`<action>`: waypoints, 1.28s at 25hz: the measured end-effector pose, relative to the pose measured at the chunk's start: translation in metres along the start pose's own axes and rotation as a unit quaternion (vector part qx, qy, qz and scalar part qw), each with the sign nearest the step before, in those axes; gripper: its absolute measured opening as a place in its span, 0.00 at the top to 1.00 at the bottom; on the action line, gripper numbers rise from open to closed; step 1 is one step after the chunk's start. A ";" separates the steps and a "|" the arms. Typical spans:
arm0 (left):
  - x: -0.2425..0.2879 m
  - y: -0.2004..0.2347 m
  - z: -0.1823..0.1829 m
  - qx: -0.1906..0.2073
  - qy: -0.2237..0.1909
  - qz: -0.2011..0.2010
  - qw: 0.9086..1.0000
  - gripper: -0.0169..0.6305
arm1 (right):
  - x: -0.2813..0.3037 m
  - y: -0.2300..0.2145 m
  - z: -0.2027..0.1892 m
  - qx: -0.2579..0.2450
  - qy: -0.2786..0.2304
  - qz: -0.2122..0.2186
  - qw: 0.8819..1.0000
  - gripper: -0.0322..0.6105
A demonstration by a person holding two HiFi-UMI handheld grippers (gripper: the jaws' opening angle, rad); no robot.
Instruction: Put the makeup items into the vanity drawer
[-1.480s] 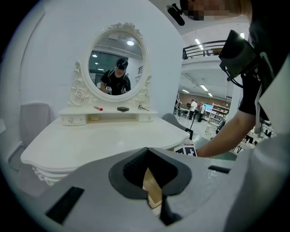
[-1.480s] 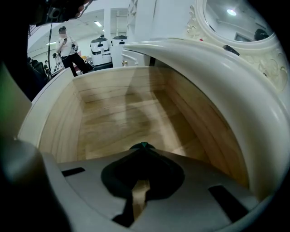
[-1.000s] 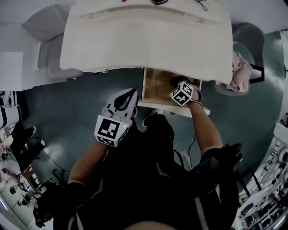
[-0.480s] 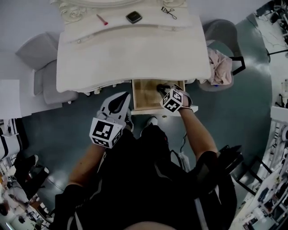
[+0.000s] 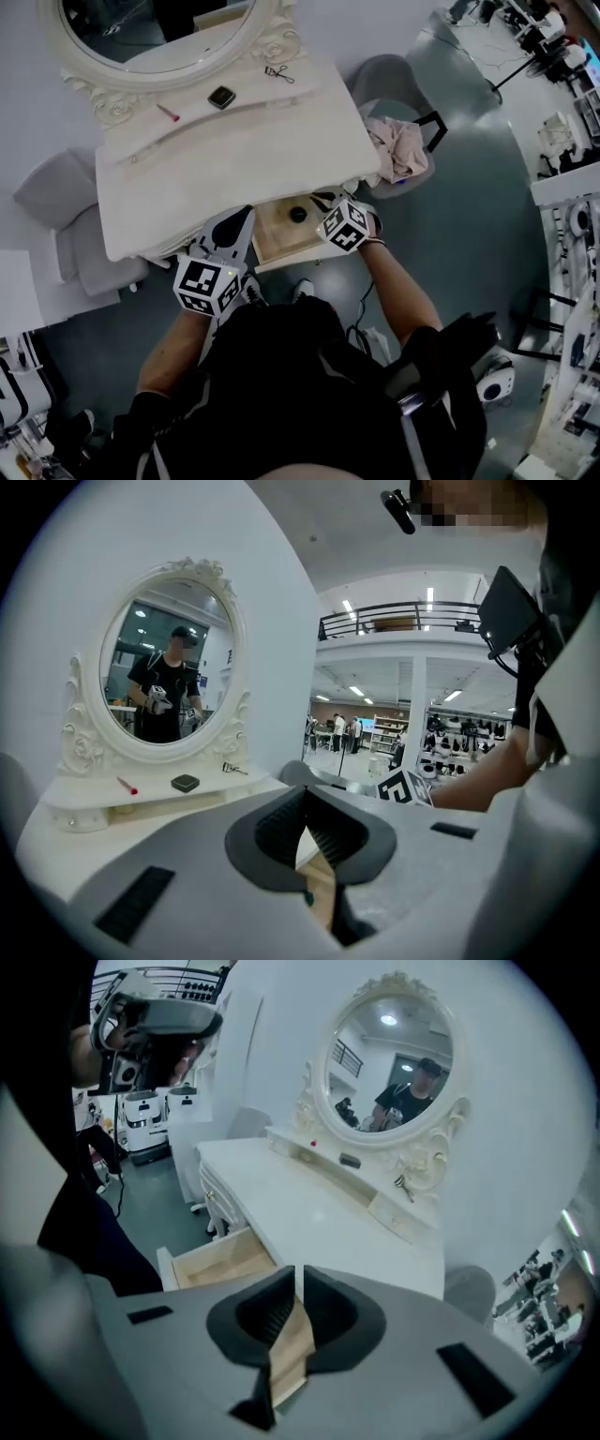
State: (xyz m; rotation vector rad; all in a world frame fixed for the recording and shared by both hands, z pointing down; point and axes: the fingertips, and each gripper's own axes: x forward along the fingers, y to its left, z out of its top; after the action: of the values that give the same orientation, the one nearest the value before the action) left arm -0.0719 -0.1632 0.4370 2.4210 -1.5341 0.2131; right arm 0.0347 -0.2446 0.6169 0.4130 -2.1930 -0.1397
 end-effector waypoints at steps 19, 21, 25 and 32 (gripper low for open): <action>0.020 -0.023 0.079 0.024 -0.057 -0.095 0.994 0.97 | -0.206 -0.053 0.080 0.172 -0.167 -0.155 0.958 0.94; 0.019 -0.026 0.082 0.027 -0.057 -0.099 0.993 0.97 | -0.223 -0.052 0.087 0.175 -0.183 -0.169 0.952 0.94; 0.015 -0.029 0.094 -0.005 -0.067 -0.120 0.991 0.97 | -0.249 -0.055 0.097 0.182 -0.196 -0.199 0.943 0.94; 0.008 -0.033 0.105 0.026 -0.075 -0.115 0.990 0.97 | -0.280 -0.058 0.105 0.206 -0.224 -0.223 0.926 0.94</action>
State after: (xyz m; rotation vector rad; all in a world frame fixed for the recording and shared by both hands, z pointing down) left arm -0.0407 -0.1884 0.3340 2.6841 -1.3035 0.0250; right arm 0.1231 -0.2082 0.3277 1.2226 -2.5397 -0.0135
